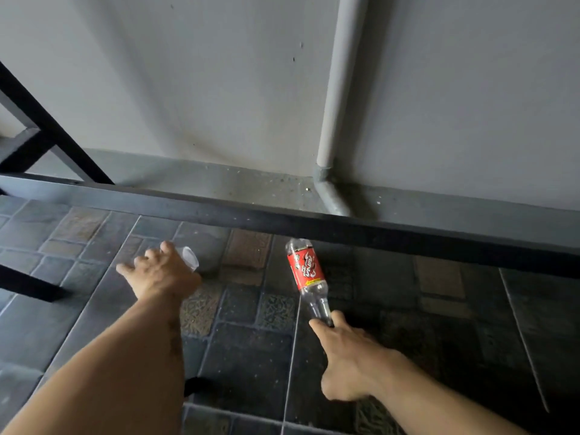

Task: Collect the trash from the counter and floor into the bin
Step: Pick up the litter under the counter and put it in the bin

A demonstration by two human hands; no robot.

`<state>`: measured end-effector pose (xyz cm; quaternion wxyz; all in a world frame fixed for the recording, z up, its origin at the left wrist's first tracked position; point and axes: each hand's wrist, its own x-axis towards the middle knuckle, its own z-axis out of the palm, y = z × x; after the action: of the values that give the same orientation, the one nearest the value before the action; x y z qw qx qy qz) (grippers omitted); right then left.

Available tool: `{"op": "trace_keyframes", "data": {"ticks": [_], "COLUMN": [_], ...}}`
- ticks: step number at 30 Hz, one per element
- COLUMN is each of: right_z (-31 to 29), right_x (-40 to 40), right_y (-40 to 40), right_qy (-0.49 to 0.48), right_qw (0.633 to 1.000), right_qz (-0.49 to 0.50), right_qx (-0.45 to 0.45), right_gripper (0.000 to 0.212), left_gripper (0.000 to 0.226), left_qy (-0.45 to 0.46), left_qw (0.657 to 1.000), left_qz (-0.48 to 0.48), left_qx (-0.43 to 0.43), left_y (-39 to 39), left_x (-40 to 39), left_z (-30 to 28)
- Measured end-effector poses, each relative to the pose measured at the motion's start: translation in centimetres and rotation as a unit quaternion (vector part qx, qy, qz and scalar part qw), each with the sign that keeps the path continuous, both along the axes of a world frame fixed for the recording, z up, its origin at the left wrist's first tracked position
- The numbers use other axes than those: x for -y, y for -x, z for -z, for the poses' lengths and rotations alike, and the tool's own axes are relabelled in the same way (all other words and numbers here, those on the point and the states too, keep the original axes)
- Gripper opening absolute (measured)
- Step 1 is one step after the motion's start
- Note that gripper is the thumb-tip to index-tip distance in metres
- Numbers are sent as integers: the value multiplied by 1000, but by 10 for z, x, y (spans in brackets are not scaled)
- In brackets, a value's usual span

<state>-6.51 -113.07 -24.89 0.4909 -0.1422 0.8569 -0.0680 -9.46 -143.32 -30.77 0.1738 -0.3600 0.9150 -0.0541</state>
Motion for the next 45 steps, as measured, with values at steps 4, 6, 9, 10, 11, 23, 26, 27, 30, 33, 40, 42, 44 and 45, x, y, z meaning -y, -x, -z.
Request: {"op": "trace_keyframes", "data": {"ticks": [4, 6, 9, 10, 11, 23, 26, 27, 30, 33, 40, 42, 44, 45], "right_z": [9, 12, 9, 7, 3, -99, -145, -160, -202, -238, -316, -325, -327, -325], "right_x": [-28, -47, -79, -90, -100, -185, -211, -221, -255, -306, -471, -502, -522, -526], "right_y": [-13, -24, -45, -53, -59, -157, -185, -191, -204, -221, -229, -219, -207, -202], "right_qy": [50, 86, 155, 179, 198, 339, 367, 369, 374, 388, 273, 212, 149, 119], "right_qw": [997, 990, 965, 952, 938, 809, 794, 798, 808, 803, 850, 866, 883, 893], "right_qz": [52, 102, 177, 202, 224, 468, 476, 468, 443, 441, 399, 381, 363, 352], "right_qx": [-12, -32, -114, -147, -176, -111, -97, -95, -102, -99, -210, -246, -259, -255], "right_gripper": [89, 84, 57, 45, 36, 11, 9, 9, 10, 12, 28, 23, 18, 16], "left_gripper": [62, 60, 62, 66, 71, 32, 63, 83, 64, 32, 39, 51, 55, 49], "left_qy": [-54, -75, -152, -195, -235, -559, -592, -599, -639, -663, -707, -702, -696, -689], "left_qw": [999, 997, 988, 980, 971, 755, 701, 691, 650, 639, 622, 638, 653, 666], "left_qz": [3, 14, 7, -10, -24, -206, -255, -269, -255, -207, -104, -79, -72, -66], "left_qx": [-6, -5, -34, -45, -47, -272, -304, -302, -323, -330, -319, -307, -288, -278], "left_y": [-23, -34, -53, -59, -67, -148, -171, -179, -201, -221, -231, -224, -217, -216], "left_x": [-61, -94, -142, -157, -173, -304, -341, -352, -390, -437, -542, -570, -597, -609], "left_z": [-6, -10, -13, -15, -18, -113, -142, -154, -195, -241, -314, -316, -311, -305]}}
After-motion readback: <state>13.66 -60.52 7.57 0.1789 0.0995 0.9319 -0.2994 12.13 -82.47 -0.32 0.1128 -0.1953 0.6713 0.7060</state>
